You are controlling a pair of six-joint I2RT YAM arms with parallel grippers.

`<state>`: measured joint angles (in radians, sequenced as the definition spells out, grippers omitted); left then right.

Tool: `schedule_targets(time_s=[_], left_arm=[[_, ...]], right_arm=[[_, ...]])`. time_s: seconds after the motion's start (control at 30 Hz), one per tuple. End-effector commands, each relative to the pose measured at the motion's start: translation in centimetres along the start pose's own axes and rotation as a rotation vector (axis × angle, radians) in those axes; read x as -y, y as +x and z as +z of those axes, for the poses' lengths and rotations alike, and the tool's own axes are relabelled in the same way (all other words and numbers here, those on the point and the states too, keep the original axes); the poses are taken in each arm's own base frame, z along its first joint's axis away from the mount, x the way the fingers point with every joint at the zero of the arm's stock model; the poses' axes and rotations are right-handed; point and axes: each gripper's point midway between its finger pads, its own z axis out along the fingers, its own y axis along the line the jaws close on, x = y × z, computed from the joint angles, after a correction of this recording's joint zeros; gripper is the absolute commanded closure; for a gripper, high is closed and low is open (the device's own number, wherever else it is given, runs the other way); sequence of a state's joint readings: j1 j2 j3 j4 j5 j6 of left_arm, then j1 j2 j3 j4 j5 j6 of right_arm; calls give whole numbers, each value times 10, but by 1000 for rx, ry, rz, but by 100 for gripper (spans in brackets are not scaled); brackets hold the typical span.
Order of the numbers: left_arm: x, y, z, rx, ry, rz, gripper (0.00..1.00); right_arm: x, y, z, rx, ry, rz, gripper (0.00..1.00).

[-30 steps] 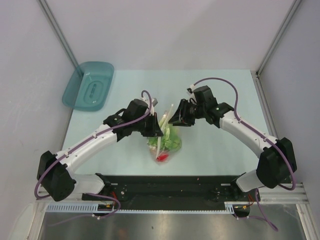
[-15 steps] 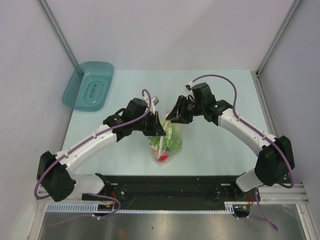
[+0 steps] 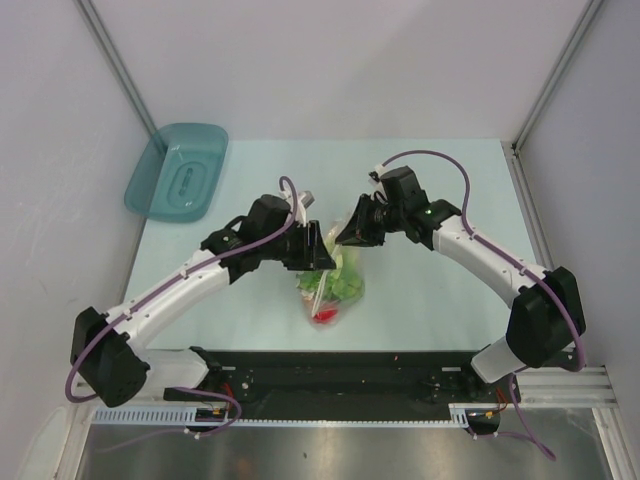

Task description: Open the zip-top bag and remove the fake food

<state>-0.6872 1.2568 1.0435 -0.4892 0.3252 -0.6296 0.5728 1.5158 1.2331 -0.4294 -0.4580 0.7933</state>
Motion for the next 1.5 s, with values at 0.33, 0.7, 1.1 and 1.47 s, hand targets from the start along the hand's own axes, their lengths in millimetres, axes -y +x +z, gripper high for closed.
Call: schedule_targets(time_s=[0.33, 0.7, 1.1, 1.47], left_arm=[[4, -29, -8, 11, 70, -17, 64], [18, -31, 2, 5, 147, -44, 65], [14, -49, -12, 101, 74, -31, 62], [21, -44, -4, 87, 104, -48, 62]], right_arm=[[-22, -4, -15, 20, -149, -65, 100], [-31, -3, -13, 11, -195, -66, 100], [-34, 2, -13, -1, -205, -75, 100], [-34, 2, -13, -1, -205, -76, 100]])
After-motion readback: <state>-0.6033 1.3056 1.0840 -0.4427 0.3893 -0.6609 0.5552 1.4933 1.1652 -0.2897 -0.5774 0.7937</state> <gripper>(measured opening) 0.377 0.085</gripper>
